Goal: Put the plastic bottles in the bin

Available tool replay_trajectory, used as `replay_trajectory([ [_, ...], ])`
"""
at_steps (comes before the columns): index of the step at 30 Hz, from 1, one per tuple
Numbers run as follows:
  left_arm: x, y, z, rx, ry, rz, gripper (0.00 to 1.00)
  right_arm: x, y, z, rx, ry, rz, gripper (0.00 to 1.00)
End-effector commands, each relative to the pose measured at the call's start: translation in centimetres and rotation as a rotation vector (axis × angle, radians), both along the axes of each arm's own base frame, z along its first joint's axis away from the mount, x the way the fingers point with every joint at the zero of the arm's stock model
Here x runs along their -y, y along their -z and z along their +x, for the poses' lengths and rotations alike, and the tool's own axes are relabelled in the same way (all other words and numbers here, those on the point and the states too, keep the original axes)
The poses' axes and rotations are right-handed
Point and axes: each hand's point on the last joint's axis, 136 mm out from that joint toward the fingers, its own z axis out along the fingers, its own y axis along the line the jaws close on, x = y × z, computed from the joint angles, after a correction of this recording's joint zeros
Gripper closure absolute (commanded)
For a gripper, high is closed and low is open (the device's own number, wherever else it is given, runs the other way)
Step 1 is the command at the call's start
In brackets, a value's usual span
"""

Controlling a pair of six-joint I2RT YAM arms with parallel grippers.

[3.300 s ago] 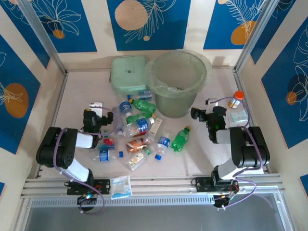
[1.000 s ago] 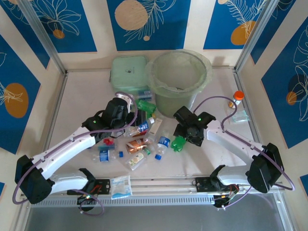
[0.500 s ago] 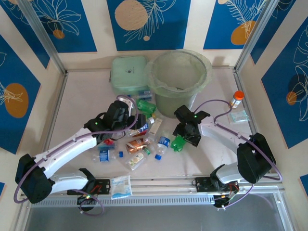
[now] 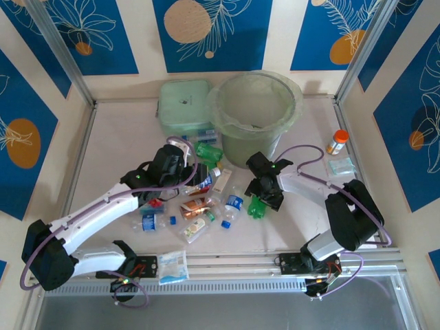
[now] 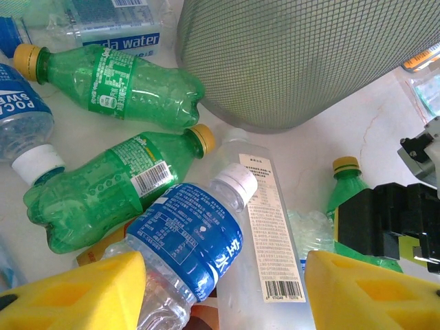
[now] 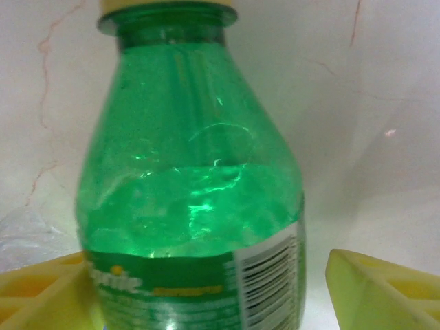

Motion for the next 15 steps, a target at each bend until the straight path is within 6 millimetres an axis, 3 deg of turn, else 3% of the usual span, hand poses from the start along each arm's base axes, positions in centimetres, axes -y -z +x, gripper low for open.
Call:
replay_trajectory([
  [1, 0.1, 0.4, -0.2, 0.0, 0.006, 0.009, 0.37, 0.4, 0.8, -0.4, -0.026, -0.007, -0.023, 0.2],
  [7, 0.0, 0.6, -0.1, -0.001, 0.004, 0.018, 0.37, 0.4, 1.4, -0.4, -0.036, -0.012, -0.033, 0.22],
  [15, -0.3, 0.6, -0.1, 0.005, -0.003, 0.032, 0.37, 0.5, 0.3, -0.7, -0.01, -0.038, -0.063, 0.3],
])
